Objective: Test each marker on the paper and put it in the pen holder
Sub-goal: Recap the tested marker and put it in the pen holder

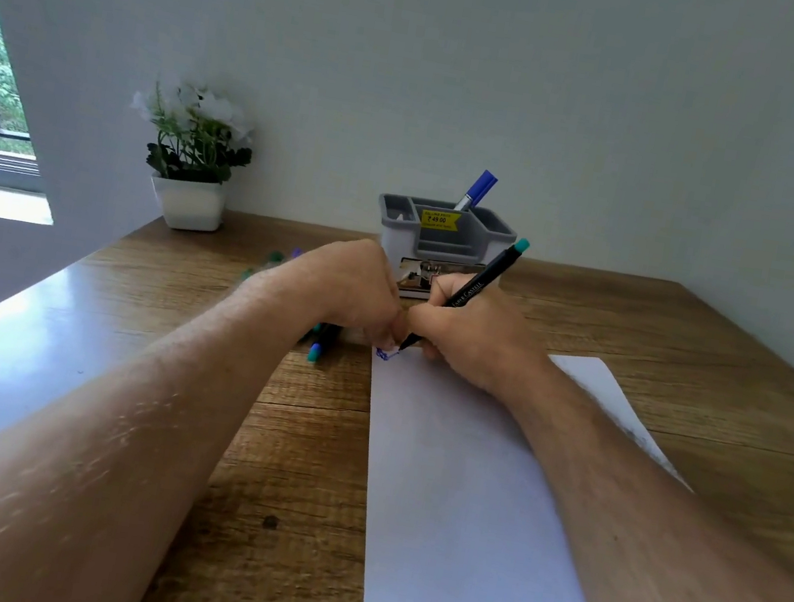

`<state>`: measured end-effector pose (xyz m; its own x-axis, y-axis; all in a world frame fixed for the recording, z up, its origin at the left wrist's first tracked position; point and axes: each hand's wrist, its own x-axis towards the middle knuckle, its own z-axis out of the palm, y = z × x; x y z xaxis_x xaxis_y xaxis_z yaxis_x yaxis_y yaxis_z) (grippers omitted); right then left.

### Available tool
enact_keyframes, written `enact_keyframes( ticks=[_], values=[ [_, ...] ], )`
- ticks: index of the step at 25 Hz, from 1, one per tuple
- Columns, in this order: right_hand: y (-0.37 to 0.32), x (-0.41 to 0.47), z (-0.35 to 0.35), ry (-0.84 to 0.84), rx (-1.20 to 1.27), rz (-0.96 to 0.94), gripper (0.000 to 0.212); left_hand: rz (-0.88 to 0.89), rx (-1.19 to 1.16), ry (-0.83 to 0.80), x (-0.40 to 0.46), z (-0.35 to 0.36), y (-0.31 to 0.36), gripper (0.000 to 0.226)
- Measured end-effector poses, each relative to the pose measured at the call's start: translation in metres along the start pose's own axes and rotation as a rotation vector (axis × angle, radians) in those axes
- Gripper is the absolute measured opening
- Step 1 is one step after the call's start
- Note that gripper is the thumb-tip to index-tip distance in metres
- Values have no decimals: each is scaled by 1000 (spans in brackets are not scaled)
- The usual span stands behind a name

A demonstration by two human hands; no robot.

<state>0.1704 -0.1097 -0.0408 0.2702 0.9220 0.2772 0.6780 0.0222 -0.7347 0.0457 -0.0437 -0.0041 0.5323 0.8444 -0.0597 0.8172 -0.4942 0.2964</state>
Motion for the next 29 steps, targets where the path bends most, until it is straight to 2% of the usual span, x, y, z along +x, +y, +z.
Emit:
enact_keyframes(
  ticks=[6, 12, 24, 29],
  values=[
    [2, 3, 0, -34, 76, -18, 32, 13, 66, -7, 0, 1, 3, 32],
    [1, 1, 2, 7, 33, -21, 25, 24, 92, -22, 0, 1, 4, 34],
    [0, 2, 1, 18, 11, -38, 29, 42, 96, -36, -1, 0, 4, 32],
    [0, 2, -1, -37, 32, -49, 29, 41, 111, -30, 1, 2, 4, 32]
  ],
)
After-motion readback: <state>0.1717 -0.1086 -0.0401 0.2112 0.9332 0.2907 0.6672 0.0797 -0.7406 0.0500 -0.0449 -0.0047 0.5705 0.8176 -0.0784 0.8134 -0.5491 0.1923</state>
